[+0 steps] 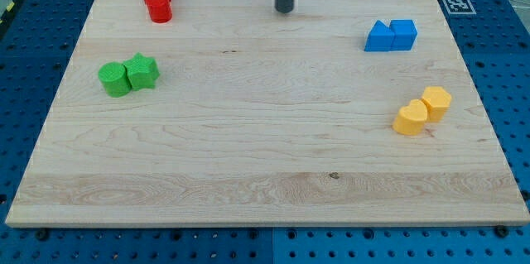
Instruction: Push the blue blocks towards the top left of the yellow blocks
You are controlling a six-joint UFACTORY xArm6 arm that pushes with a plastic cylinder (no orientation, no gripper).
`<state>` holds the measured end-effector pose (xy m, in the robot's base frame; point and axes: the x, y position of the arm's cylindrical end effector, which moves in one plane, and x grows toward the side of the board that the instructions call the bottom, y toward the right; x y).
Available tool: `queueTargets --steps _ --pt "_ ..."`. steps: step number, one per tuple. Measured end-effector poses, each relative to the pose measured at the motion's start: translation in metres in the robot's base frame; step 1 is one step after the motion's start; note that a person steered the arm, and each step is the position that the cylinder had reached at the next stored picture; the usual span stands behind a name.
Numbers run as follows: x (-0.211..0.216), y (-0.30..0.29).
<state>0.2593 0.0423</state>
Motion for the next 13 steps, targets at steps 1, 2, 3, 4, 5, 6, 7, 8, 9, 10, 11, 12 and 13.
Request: queueTargets --steps 1,2,3,4,5,6,7,8,9,10,11,12,13 --pt "0.003 0.040" --pt "0.007 0.076" --pt "0.007 0.102" --pt "0.007 0.106" --pt "0.007 0.112" --pt "0.008 0.146" --pt "0.020 0.181" --pt "0.046 0.204" --pt "0.062 0.204" --pt "0.064 0.197" --pt "0.064 0.180" --pt "0.067 0.177" --pt "0.057 0.177"
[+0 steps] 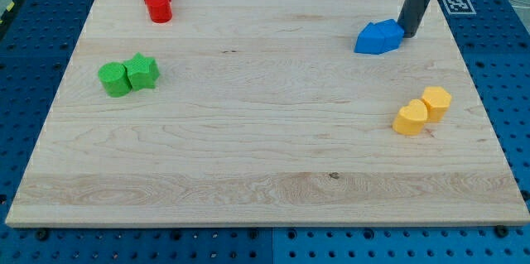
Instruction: Push the blue blocks towards the top left of the yellow blocks
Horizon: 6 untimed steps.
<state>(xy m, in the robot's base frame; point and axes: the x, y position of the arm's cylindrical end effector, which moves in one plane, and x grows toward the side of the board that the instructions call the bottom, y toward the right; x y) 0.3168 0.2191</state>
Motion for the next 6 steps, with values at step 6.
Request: queueTargets --steps 6 --pt "0.037 -0.023"
